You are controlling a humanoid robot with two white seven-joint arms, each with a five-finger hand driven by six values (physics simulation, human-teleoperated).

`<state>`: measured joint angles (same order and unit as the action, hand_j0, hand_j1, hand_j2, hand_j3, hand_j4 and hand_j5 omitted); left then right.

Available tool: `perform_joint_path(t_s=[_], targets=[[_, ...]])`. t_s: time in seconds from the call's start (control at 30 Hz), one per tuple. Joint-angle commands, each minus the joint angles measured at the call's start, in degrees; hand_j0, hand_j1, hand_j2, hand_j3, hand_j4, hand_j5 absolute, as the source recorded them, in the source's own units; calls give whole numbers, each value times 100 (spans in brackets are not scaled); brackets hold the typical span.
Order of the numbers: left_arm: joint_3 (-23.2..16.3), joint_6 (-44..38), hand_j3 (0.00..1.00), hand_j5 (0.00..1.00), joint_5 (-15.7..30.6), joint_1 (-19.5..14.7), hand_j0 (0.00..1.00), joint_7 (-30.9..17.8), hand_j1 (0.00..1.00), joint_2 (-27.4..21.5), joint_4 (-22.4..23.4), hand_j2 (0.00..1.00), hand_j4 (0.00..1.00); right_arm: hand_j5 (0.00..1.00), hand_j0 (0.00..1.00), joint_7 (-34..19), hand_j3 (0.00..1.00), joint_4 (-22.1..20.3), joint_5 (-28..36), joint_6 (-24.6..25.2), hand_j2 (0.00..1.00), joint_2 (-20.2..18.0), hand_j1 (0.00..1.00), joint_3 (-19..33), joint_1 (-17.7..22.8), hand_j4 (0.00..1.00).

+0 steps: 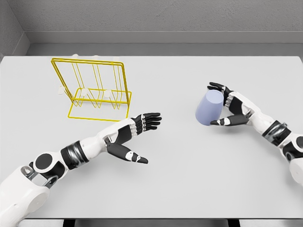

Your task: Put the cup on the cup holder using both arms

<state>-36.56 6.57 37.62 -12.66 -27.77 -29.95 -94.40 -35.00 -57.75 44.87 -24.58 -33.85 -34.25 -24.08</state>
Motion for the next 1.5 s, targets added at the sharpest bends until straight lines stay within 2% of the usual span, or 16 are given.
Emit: perform_joint_path(t_s=[0.0, 0.43, 0.83, 1.13, 1.37, 1.47], targets=[[9, 3, 100, 100, 35, 0, 100, -1, 100, -2, -8, 100, 100, 100, 100, 0, 100, 9, 31, 5, 100, 45, 100, -2, 0, 100], [9, 3, 100, 100, 26, 18, 100, -1, 100, 7, 9, 100, 100, 96, 96, 0, 96, 53, 31, 5, 96, 124, 96, -117, -44, 96], [18, -6, 100, 100, 26, 18, 100, -1, 100, 7, 18, 100, 100, 73, 73, 0, 73, 123, 31, -3, 73, 133, 73, -231, -79, 73], [53, -6, 100, 100, 26, 26, 100, -1, 100, 7, 27, 100, 100, 72, 72, 0, 72, 36, 31, -74, 72, 107, 72, -240, -211, 72], [114, -15, 100, 100, 17, 35, 100, -1, 100, 7, 53, 100, 100, 72, 72, 0, 72, -377, 31, -82, 72, 37, 72, -240, -290, 72], [114, -15, 100, 100, 17, 35, 100, -1, 100, 7, 53, 100, 100, 72, 72, 0, 72, -764, 40, -82, 72, -95, 72, -248, -281, 72]])
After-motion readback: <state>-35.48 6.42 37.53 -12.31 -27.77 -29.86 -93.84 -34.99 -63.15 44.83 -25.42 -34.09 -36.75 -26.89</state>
